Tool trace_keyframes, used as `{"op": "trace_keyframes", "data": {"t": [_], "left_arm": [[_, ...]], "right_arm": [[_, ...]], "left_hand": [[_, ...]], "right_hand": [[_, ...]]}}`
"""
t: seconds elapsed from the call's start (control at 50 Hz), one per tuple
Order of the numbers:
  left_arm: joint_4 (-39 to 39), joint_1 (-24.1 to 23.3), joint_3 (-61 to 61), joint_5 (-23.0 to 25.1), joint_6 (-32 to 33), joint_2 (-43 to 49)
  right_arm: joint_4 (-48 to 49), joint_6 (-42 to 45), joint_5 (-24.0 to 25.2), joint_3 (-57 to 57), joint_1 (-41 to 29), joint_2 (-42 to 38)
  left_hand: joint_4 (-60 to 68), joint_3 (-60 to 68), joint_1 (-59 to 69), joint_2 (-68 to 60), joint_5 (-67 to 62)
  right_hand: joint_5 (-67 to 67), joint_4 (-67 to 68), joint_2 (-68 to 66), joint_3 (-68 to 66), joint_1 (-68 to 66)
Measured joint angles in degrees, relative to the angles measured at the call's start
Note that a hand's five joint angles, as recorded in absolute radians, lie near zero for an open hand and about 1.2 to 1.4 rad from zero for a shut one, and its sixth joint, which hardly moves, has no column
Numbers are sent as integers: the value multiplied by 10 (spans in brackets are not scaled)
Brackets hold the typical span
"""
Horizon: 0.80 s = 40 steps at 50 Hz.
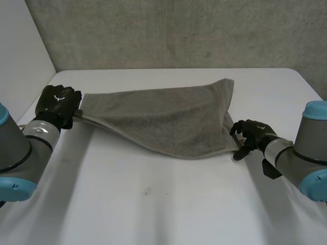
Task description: Fold the laundry
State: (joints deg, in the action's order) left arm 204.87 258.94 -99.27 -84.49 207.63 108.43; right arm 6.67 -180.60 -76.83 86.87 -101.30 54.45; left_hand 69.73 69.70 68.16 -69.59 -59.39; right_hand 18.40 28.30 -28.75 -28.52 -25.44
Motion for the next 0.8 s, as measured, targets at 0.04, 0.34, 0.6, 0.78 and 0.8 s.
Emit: {"op": "trace_keyframes", "data": {"t": [0.04,0.34,0.6,0.78,0.8], "left_arm": [[0,0,0,0,0,0],[-2,2,1,-1,0,-6],[-160,16,-33,-1,40,-74],[-406,49,-86,4,179,-145],[-422,50,-91,6,192,-154]], "right_arm": [[0,-5,0,-7,-2,-7],[31,-10,-15,-73,-21,-41],[-104,252,11,-57,-1,156],[-349,579,-15,5,50,211],[-369,599,-21,13,55,214]], "left_hand": [[0,0,0,0,0],[0,0,0,0,0],[0,0,0,0,0],[0,0,0,0,0],[0,0,0,0,0]], "right_hand": [[0,0,0,0,0],[374,397,-384,-391,-298],[377,398,-384,-391,-298],[377,398,-384,-391,-298],[377,398,-384,-391,-298]]}}
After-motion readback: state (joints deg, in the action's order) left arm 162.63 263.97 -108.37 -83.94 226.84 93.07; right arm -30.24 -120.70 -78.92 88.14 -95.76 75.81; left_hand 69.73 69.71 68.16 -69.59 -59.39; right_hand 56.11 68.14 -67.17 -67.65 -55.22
